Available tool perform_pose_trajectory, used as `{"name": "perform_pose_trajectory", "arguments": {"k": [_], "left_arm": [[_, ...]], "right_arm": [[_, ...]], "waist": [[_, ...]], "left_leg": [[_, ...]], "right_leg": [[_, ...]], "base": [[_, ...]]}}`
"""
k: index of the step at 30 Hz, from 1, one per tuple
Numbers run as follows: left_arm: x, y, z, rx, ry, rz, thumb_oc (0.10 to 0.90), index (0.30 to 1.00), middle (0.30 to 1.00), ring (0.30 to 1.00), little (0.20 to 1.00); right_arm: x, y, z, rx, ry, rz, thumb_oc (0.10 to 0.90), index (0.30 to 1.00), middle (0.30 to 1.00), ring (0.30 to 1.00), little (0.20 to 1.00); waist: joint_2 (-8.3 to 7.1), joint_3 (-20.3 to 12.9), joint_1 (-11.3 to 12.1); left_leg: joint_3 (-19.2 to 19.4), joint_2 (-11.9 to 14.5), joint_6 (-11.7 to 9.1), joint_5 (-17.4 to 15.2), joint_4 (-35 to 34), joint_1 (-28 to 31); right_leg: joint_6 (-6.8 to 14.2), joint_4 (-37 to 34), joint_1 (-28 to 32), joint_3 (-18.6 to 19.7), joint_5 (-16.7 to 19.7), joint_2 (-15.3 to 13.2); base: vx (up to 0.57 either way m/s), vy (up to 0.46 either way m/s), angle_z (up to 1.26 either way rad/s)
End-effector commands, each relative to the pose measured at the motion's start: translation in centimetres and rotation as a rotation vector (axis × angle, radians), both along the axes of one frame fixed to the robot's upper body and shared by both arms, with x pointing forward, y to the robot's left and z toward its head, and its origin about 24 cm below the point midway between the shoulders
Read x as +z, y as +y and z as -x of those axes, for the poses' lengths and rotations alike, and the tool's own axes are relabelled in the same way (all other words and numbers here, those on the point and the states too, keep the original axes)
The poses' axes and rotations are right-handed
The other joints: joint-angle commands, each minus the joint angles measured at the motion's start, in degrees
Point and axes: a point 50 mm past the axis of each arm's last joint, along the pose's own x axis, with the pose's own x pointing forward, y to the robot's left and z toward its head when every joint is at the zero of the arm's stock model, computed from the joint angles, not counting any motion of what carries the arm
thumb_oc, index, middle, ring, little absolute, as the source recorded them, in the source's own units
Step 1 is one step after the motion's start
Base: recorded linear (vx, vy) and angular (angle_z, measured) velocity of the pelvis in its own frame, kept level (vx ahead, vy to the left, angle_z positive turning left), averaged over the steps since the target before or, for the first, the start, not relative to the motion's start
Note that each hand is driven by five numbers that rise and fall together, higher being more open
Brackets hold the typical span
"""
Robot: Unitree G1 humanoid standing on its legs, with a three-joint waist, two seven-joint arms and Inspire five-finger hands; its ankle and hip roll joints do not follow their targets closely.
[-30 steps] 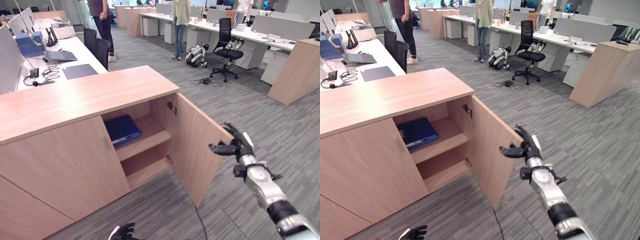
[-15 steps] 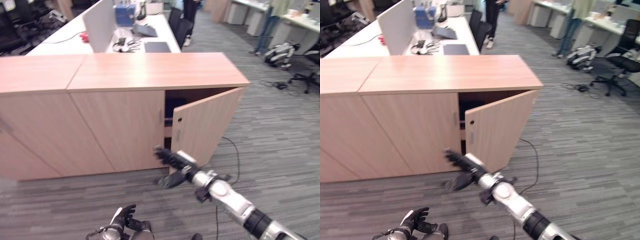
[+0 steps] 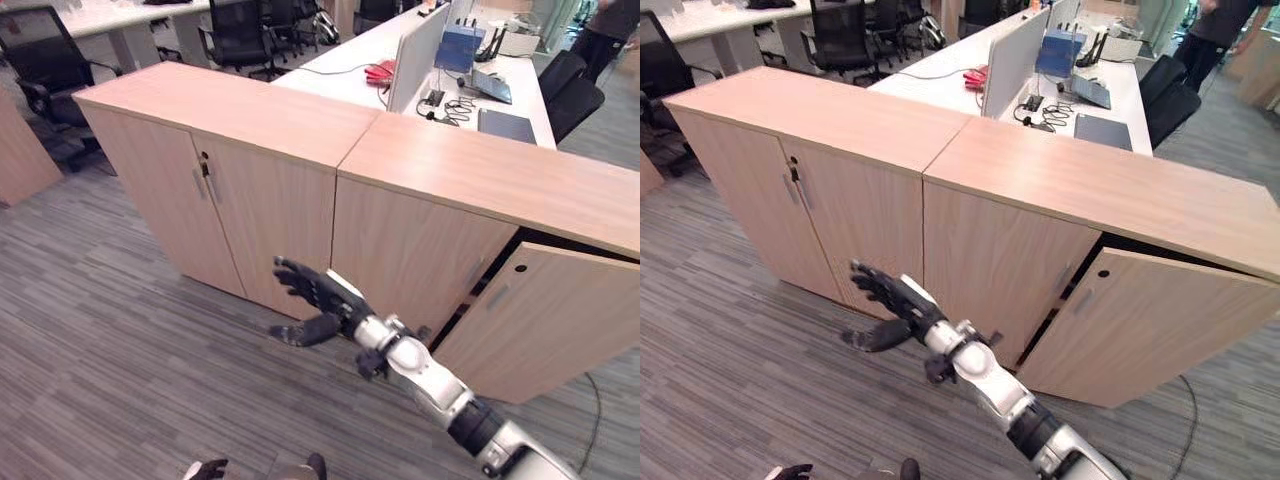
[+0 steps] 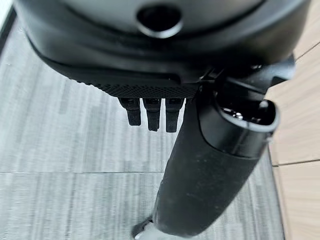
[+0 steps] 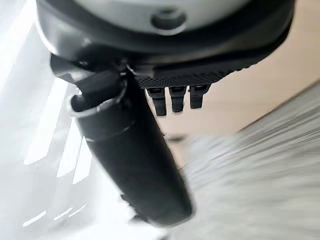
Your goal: Put the empty folder in the office cabinet
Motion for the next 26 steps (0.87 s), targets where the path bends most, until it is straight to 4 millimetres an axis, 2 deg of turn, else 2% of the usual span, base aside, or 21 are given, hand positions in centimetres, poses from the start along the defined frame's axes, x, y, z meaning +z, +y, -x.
{"name": "perform_pose_trajectory", "arguments": {"k": [1, 3, 5, 7, 8, 12, 16, 19, 26], "left_arm": [[1.3, -0.8, -4.6, -0.070, -0.162, 0.027, 0.800, 0.900, 0.900, 0.900, 0.900], [1.0, -1.3, -4.5, -0.070, -0.156, 0.051, 0.800, 0.900, 0.900, 0.900, 0.900], [0.7, -2.1, -4.1, -0.051, -0.153, 0.083, 0.800, 0.900, 0.900, 0.900, 0.900], [0.7, -2.8, -4.3, -0.036, -0.175, 0.120, 0.800, 0.900, 0.900, 0.900, 0.900], [0.7, -2.8, -4.3, -0.036, -0.174, 0.120, 0.800, 0.900, 0.900, 0.900, 0.900], [0.6, -4.3, -4.6, -0.034, -0.210, 0.184, 0.800, 0.900, 0.900, 0.900, 0.900], [0.4, -5.3, -4.4, -0.041, -0.193, 0.232, 0.800, 0.900, 0.900, 0.900, 0.900], [0.2, -5.6, -4.3, -0.075, -0.174, 0.244, 0.800, 0.900, 0.900, 0.900, 0.900], [-0.1, -5.7, -3.6, -0.103, -0.126, 0.258, 0.800, 0.900, 0.900, 0.900, 0.900]], "right_arm": [[-1.9, -5.7, -0.2, -0.172, -0.015, 0.169, 0.800, 0.900, 0.900, 0.900, 0.900], [-5.2, -8.0, 2.2, -0.254, 0.119, 0.241, 0.800, 0.900, 0.900, 0.900, 0.900], [-8.2, -10.3, 4.9, -0.334, 0.256, 0.316, 0.800, 0.900, 0.900, 0.900, 0.900], [-9.8, -11.8, 6.8, -0.387, 0.344, 0.371, 0.800, 0.900, 0.900, 0.900, 0.900], [-9.8, -11.9, 6.8, -0.387, 0.345, 0.372, 0.800, 0.900, 0.900, 0.900, 0.900], [-12.5, -14.5, 10.3, -0.528, 0.535, 0.417, 0.800, 0.900, 0.900, 0.900, 0.900], [-13.9, -16.3, 12.7, -0.687, 0.680, 0.375, 0.800, 0.900, 0.900, 0.900, 0.900], [-14.2, -16.9, 13.5, -0.707, 0.721, 0.381, 0.800, 0.900, 0.900, 0.900, 0.900], [-14.0, -17.4, 13.2, -0.723, 0.723, 0.362, 0.800, 0.900, 0.900, 0.900, 0.900]], "waist": [[0.64, 1.50, -3.16], [0.49, 0.19, -4.02], [1.16, -0.88, -4.86], [1.67, -1.25, -5.62], [1.70, -1.23, -5.60], [2.41, -1.34, -6.70], [3.29, -1.58, -8.32], [3.75, -1.79, -9.09], [4.23, -2.18, -10.39]], "left_leg": [[-7.46, 3.61, -5.62, -4.50, -0.94, 3.56], [-7.62, 3.47, -5.85, -4.81, -1.01, 3.73], [-7.46, 3.83, -6.49, -4.66, -1.41, 4.29], [-7.18, 4.35, -7.04, -4.43, -1.84, 4.97], [-7.18, 4.38, -7.06, -4.43, -1.90, 5.07], [-6.72, 5.28, -7.81, -4.06, -2.83, 6.79], [-5.49, 6.27, -8.54, -3.96, -3.49, 8.41], [-5.00, 6.64, -8.81, -4.00, -3.58, 9.18], [-3.67, 7.00, -8.95, -4.28, -3.68, 10.34]], "right_leg": [[-2.28, -15.61, 5.45, 1.90, -2.67, 5.80], [-2.95, -18.15, 6.60, 3.57, -2.51, 6.51], [-3.48, -20.91, 8.18, 3.24, -1.78, 6.90], [-3.66, -22.65, 9.22, 3.19, -1.38, 7.24], [-3.67, -22.75, 9.35, 3.17, -1.35, 7.28], [-4.17, -25.03, 11.18, 3.39, -1.11, 7.98], [-4.46, -26.89, 12.61, 4.12, -0.93, 8.77], [-4.72, -27.07, 12.93, 4.44, -1.07, 9.14], [-4.94, -28.32, 13.59, 5.72, -0.67, 9.76]], "base": [[0.14, -0.132, 0.32], [0.12, -0.092, 0.40], [0.11, -0.101, 0.09], [0.07, -0.075, -0.03], [0.06, -0.061, -0.06], [0.06, -0.076, -0.13], [0.06, -0.051, -0.17], [0.03, -0.029, -0.21], [0.01, -0.011, -0.10]]}}
